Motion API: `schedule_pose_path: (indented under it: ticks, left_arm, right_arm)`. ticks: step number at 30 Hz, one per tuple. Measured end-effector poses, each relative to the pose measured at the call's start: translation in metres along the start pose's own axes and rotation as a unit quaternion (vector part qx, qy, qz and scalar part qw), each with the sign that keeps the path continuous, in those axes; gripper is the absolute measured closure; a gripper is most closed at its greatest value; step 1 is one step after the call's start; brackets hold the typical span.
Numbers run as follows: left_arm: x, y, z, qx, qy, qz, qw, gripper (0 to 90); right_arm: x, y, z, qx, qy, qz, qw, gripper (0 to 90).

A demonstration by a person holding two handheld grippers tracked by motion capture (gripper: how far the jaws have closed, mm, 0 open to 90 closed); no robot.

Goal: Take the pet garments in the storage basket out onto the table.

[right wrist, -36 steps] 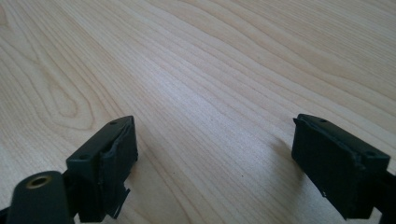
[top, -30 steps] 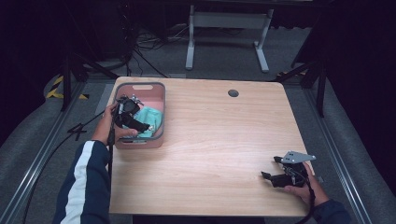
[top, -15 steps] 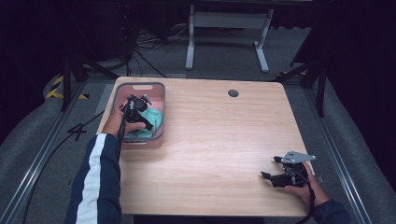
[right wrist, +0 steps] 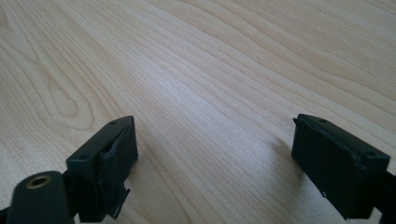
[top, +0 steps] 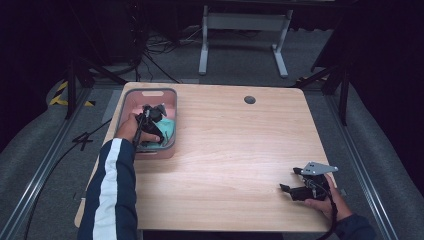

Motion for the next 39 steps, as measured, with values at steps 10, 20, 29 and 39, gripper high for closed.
schedule_pose_path:
  ticks: [10,20,29,39]
  left_arm:
    - [0.005,-0.005,-0.001,-0.008,0.019,-0.014,0.9997,58.1]
    - [0.006,-0.01,-0.002,0.007,0.033,0.037,0.9987,73.7]
    - [0.003,-0.038,-0.004,0.095,0.016,0.049,0.9941,75.7]
    - [0.003,-0.088,-0.013,0.187,0.003,0.07,0.9798,76.2]
  right_arm:
    - [0.0,0.0,0.0,0.0,0.0,0.0,1.0,14.8]
    - [0.0,0.0,0.0,0.0,0.0,0.0,1.0,14.8]
    - [0.0,0.0,0.0,0.0,0.0,-0.001,1.0,14.8]
    - [0.0,0.0,0.0,0.0,0.001,-0.001,1.0,14.9]
Point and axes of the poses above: each handheld gripper's, and its own axes: y roughly forward along the jaws, z roughly out of its top, x roughly to its right, the point moved 6 cm from there along y, roughly forward along the jaws, and after that the axes turned 3 degrees about -x, right-handed, at the moved point
